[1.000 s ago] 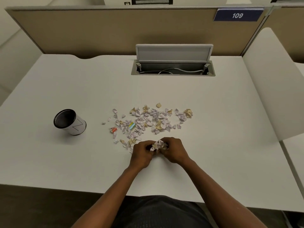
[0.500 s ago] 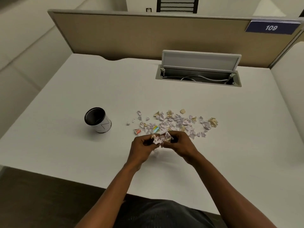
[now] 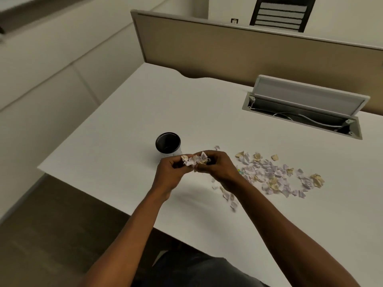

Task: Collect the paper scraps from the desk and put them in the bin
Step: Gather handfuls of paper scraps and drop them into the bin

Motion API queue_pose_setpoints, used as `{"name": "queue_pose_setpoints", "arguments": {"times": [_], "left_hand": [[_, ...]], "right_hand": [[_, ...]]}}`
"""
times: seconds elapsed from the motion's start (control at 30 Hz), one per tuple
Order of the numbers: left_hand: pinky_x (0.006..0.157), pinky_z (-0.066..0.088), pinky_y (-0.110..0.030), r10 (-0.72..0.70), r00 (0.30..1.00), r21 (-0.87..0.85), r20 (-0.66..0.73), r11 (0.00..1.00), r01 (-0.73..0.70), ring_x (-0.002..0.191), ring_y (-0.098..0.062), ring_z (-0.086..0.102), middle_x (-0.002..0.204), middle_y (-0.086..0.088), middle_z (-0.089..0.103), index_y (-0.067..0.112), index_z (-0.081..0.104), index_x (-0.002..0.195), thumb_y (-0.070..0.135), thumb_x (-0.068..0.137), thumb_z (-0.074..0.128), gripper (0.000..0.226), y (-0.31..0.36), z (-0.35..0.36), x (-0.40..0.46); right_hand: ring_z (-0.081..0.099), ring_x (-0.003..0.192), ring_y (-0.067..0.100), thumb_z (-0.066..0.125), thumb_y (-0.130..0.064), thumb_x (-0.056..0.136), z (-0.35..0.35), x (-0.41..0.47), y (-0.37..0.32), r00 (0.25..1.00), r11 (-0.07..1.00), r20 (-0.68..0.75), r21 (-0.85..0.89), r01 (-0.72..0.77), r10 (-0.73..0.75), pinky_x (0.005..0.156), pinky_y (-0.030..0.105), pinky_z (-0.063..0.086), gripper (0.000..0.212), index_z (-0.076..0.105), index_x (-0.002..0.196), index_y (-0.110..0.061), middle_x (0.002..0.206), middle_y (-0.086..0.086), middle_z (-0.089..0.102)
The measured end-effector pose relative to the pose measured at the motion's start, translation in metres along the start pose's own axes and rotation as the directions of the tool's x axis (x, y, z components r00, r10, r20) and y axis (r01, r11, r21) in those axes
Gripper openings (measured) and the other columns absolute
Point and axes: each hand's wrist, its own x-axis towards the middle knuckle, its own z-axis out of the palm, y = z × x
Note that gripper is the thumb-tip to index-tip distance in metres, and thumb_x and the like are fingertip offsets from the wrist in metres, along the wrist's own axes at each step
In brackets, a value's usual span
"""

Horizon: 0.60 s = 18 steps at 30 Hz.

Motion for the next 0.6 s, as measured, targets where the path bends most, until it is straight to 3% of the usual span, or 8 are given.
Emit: {"name": "queue_pose_setpoints", "arguments": {"times": [0.17, 0.27, 0.37, 0.43, 0.53, 0.6], "left_hand": [[0.097, 0.056, -0.041, -0.051, 0.997, 0.02, -0.06, 0.998, 0.052, 0.1, -0.015, 0.073, 0.102, 0.003, 0.078, 0.02, 0.077, 0.11, 0.011, 0.077, 0.083, 0.034, 0.01, -0.044, 0.023], [0.099, 0.055, -0.045, -0.069, 0.995, 0.053, -0.071, 0.996, 0.073, 0.103, -0.021, 0.072, 0.104, -0.003, 0.078, 0.016, 0.077, 0.11, 0.01, 0.075, 0.084, 0.036, 0.019, -0.063, 0.043], [0.092, 0.059, -0.04, -0.077, 0.991, 0.114, -0.113, 0.989, 0.09, 0.096, -0.018, 0.073, 0.097, 0.001, 0.078, 0.019, 0.079, 0.103, 0.016, 0.072, 0.088, 0.033, 0.024, -0.074, 0.063], [0.081, 0.059, -0.029, -0.052, 0.987, 0.221, -0.155, 0.971, 0.086, 0.09, -0.012, 0.072, 0.091, 0.008, 0.077, 0.025, 0.08, 0.098, 0.022, 0.071, 0.088, 0.028, 0.025, -0.078, 0.074], [0.064, 0.053, -0.018, 0.039, 0.987, 0.4, -0.154, 0.916, 0.026, 0.079, -0.002, 0.067, 0.088, 0.006, 0.077, 0.025, 0.08, 0.095, 0.022, 0.075, 0.084, 0.021, 0.025, -0.078, 0.082], [0.066, 0.056, -0.027, 0.109, 0.984, 0.517, -0.138, 0.856, -0.022, 0.074, -0.01, 0.068, 0.086, -0.002, 0.078, 0.019, 0.08, 0.091, 0.02, 0.077, 0.082, 0.015, 0.025, -0.076, 0.086]], "right_hand": [[0.073, 0.087, 0.025, 0.079, 0.005, 0.078, 0.036, 0.041, -0.015, 0.996, 0.997, 0.06, 0.042, -0.067, 0.065, 0.085, 0.036, 0.061, 0.026, 0.074, 0.103, 0.003, 0.101, 0.024, 0.075], [0.073, 0.092, 0.031, 0.082, 0.002, 0.075, 0.048, 0.067, -0.028, 0.994, 0.994, 0.032, 0.016, -0.106, 0.105, 0.086, 0.037, 0.061, 0.03, 0.073, 0.103, 0.005, 0.104, 0.027, 0.073], [0.073, 0.098, 0.037, 0.084, 0.001, 0.07, 0.057, 0.088, -0.042, 0.991, 0.985, -0.025, -0.108, -0.131, 0.129, 0.091, 0.047, 0.06, 0.03, 0.075, 0.098, 0.0, 0.101, 0.024, 0.074], [0.074, 0.089, 0.03, 0.082, -0.001, 0.068, 0.063, 0.098, -0.048, 0.988, 0.962, -0.065, -0.23, -0.15, 0.139, 0.081, 0.038, 0.062, 0.028, 0.076, 0.095, -0.007, 0.095, 0.015, 0.076], [0.066, 0.069, 0.008, 0.078, -0.008, 0.074, 0.073, 0.104, -0.054, 0.993, 0.905, -0.075, -0.408, -0.118, 0.096, 0.052, 0.014, 0.05, 0.022, 0.074, 0.095, -0.016, 0.083, -0.002, 0.071], [0.063, 0.073, 0.007, 0.071, -0.01, 0.081, 0.079, 0.104, -0.055, 0.999, 0.845, -0.035, -0.532, -0.046, 0.033, 0.06, 0.019, 0.055, 0.02, 0.074, 0.101, -0.015, 0.086, -0.002, 0.071]]}}
